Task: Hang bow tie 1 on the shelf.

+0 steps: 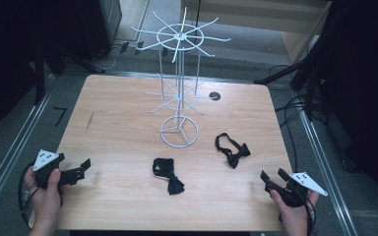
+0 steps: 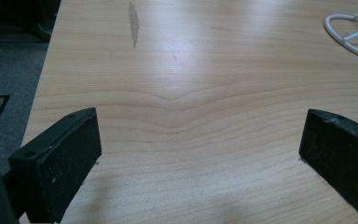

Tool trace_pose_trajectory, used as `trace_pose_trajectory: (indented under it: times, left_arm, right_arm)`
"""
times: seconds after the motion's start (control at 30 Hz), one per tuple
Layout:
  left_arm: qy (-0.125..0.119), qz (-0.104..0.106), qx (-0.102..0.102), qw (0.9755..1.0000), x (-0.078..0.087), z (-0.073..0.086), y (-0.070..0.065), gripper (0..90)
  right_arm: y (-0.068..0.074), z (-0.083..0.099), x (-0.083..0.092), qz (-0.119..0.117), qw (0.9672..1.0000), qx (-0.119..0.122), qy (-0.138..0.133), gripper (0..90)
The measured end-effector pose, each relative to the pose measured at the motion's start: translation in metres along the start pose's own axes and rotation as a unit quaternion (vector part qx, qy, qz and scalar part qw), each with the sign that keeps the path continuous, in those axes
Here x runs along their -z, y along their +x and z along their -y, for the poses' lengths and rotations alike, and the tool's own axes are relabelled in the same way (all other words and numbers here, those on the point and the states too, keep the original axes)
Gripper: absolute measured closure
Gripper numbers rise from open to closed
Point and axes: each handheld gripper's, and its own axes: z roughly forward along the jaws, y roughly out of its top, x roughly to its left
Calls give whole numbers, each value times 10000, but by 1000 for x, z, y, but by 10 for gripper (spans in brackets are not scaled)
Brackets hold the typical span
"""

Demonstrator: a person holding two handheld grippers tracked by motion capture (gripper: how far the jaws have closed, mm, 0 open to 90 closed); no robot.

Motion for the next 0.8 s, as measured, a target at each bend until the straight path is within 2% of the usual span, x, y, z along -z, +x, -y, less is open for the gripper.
trace_pose_trajectory:
  times: [0.17, 0.2, 0.27, 0.37, 0.43, 0.5, 0.53, 0.63, 0.8]
  left_arm:
    - [-10, 17, -13, 10000, 0, 0, 0, 0]
    - [-28, 18, -14, 10000, 0, 0, 0, 0]
    - [6, 46, -2, 10000, 0, 0, 0, 0]
    - [13, 64, 17, 10000, 0, 0, 0, 0]
    - [46, 58, 6, 10000, 0, 0, 1, 0]
    - [49, 77, 17, 10000, -1, 0, 1, 0]
    - [49, 77, 17, 10000, -1, 0, 1, 0]
    - [39, 66, 7, 10000, 0, 0, 1, 0]
    - [57, 71, 22, 10000, 0, 0, 1, 0]
  right_arm:
    - [7, -5, 4, 26, 9999, 20, -162, 291]
    - [12, -7, 4, -50, 9997, 19, -218, 299]
    - [15, -7, 5, -77, 9997, 26, -230, 302]
    - [30, -9, 3, -195, 9995, 116, -234, 313]
    - [33, -10, 3, -223, 9994, 104, -236, 314]
    - [46, -10, 1, -363, 9990, 130, -231, 318]
    - [46, -10, 1, -363, 9990, 130, -231, 318]
    - [60, -10, -3, -474, 9981, 335, -196, 320]
    - [71, -10, -6, -552, 9976, 349, -217, 324]
